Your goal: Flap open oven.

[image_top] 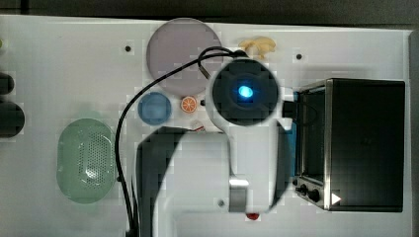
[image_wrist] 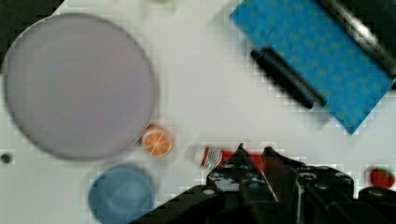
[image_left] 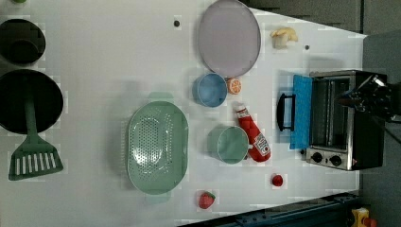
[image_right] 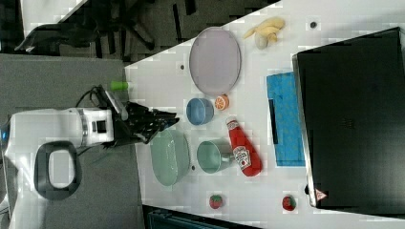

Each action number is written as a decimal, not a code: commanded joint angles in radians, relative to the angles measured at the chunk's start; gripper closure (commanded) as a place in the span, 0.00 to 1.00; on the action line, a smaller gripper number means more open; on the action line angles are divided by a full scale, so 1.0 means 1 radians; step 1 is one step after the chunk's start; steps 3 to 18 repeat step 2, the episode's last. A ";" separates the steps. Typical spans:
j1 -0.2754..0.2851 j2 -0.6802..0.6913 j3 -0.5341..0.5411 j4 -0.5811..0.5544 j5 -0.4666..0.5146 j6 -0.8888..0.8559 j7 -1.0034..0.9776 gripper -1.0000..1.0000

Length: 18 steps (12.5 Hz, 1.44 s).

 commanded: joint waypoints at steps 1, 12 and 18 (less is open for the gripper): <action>0.006 -0.066 0.027 0.018 0.010 -0.044 0.034 0.83; 0.006 -0.092 0.028 0.018 0.010 -0.055 0.034 0.83; 0.006 -0.092 0.028 0.018 0.010 -0.055 0.034 0.83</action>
